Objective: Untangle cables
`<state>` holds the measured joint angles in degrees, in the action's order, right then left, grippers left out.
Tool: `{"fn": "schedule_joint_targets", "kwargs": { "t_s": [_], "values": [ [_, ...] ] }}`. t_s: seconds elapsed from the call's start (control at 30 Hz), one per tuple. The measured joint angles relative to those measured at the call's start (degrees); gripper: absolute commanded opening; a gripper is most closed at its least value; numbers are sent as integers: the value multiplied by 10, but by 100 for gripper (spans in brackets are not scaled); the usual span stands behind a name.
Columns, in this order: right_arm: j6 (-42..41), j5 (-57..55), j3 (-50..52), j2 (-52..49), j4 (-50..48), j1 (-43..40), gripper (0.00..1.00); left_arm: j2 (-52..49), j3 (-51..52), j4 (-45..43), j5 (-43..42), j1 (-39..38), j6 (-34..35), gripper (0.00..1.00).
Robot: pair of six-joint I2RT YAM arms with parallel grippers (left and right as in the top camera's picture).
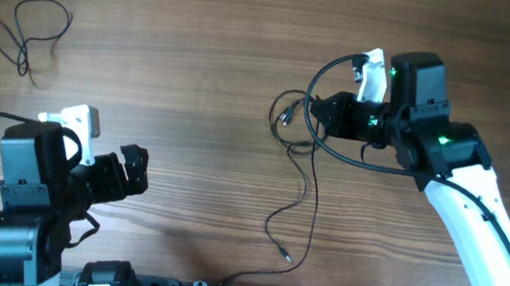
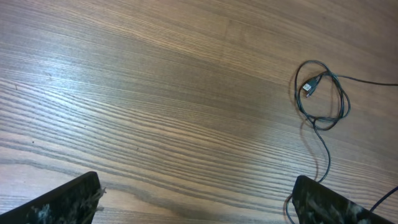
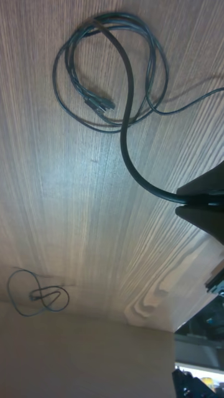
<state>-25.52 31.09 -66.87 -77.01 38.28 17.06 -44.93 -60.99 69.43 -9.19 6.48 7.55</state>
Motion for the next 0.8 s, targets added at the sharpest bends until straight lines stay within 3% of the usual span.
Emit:
{"fn": "schedule_joint_targets", "kwargs": {
  "t_s": [0.17, 0.37, 0.47, 0.63, 0.73, 0.8],
  "values": [
    [17, 34, 0, 0, -60, 16, 4, 0, 0, 0, 0, 0, 0, 100],
    [195, 179, 0, 0, -145, 30, 4, 0, 0, 0, 0, 0, 0, 100],
    [237, 203, 0, 0, -185, 30, 4, 0, 0, 0, 0, 0, 0, 100],
    [256, 202, 0, 0, -215, 30, 4, 0, 0, 0, 0, 0, 0, 100],
    [259, 136, 0, 0, -228, 31, 4, 0, 0, 0, 0, 0, 0, 100],
    [261, 82, 2, 0, -291, 30, 4, 0, 0, 0, 0, 0, 0, 100]
  ]
}}
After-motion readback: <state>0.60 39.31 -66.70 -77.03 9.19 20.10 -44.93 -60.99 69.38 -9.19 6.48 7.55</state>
